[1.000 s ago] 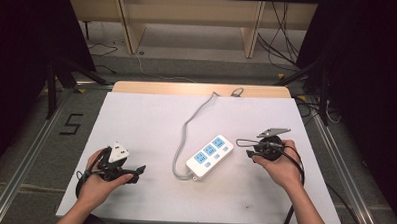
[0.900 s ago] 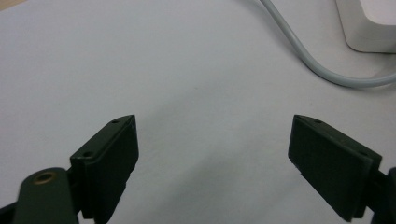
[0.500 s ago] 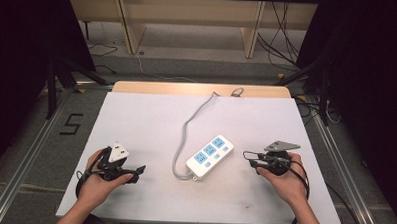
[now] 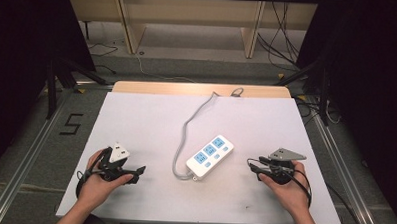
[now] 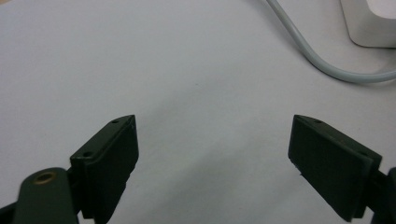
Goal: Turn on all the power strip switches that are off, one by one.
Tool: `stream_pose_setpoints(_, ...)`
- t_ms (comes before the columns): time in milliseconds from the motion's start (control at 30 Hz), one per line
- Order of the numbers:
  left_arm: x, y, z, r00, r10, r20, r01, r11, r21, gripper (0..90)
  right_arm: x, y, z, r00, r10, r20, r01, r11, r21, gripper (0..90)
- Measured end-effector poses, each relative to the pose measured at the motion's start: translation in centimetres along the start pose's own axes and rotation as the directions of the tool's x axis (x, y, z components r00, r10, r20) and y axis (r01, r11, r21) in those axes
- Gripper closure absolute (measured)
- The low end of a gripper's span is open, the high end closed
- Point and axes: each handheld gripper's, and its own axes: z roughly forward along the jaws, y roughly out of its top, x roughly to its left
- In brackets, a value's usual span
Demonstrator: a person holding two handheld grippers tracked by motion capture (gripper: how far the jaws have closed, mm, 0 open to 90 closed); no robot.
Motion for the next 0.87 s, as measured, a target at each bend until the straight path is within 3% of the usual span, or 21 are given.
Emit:
stream_pose_setpoints(267, 0.0, -0.1, 0.1, 1.0000, 0.001, 0.004, -0.001, 1.0000, 0.006, 15.8, 0.8, -0.8, -0.5, 0.9998, -0.022, -0.005, 0.021, 0.9996, -0.017, 51.0)
stream_pose_setpoints(867, 0.1, -0.3, 0.5, 0.9994, -0.005, 0.034, 0.004, 0.9998, 0.021, 15.6, 1.5, -2.1, -0.8, 0.9996, 0.004, -0.029, -0.005, 0.9986, -0.053, 43.3)
